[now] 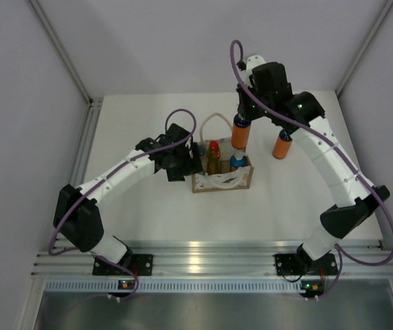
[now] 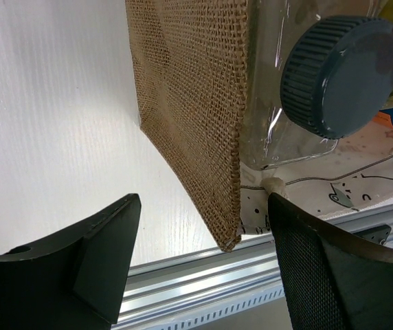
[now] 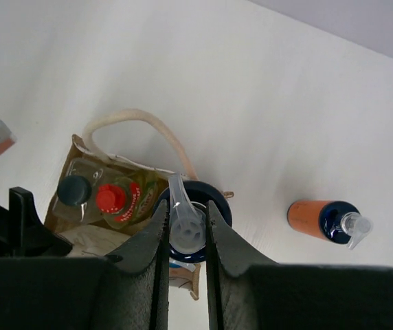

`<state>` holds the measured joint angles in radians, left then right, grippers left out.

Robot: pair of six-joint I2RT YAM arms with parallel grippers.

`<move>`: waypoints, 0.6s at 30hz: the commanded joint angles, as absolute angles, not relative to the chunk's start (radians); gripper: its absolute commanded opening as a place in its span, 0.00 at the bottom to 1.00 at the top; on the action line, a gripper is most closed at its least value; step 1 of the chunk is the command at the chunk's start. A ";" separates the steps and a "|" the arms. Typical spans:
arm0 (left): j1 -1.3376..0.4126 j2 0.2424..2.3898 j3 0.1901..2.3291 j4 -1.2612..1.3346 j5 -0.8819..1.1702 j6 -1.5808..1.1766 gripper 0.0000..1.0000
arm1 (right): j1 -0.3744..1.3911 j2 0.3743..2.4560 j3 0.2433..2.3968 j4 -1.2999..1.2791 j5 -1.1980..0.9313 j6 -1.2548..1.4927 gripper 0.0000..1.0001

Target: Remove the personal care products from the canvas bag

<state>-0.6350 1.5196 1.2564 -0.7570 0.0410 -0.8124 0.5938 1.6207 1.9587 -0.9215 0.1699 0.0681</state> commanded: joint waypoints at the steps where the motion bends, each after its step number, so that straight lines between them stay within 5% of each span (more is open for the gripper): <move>1: -0.638 1.532 1.287 -0.764 0.060 -0.811 0.79 | 0.604 1.606 2.094 -0.931 0.224 0.084 0.00; 18: -0.638 1.531 1.284 -0.764 0.063 -0.813 0.80 | 0.470 1.533 1.962 -0.836 0.291 0.166 0.00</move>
<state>-0.6350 1.5238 1.2572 -0.7593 0.0433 -0.8124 0.5014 1.6089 1.9980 -0.9653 0.2523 0.1352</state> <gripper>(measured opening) 0.797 0.159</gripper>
